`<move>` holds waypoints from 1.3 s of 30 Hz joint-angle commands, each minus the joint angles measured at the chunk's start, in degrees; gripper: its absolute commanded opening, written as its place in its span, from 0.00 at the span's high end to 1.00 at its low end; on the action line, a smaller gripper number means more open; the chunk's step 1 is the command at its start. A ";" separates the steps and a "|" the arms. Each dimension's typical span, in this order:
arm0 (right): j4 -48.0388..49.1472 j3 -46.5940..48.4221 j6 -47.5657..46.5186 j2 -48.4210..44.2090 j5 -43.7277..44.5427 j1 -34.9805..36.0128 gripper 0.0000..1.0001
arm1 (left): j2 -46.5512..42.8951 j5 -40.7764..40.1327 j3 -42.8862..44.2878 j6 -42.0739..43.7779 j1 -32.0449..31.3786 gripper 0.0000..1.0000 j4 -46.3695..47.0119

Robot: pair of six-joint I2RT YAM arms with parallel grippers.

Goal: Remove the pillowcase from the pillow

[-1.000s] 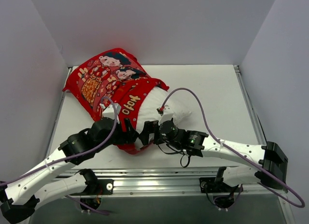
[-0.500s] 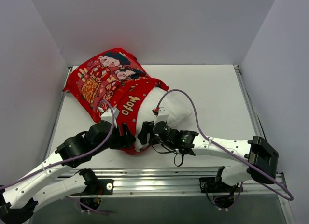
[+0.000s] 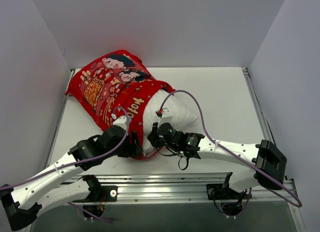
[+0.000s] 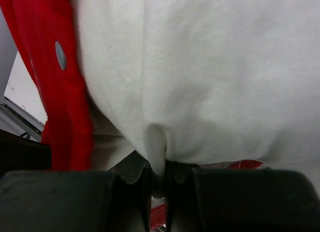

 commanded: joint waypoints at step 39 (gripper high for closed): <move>-15.16 32.88 -17.93 -17.67 1.17 -11.08 1.00 | 18.24 -25.44 -1.50 -6.81 10.41 0.98 10.39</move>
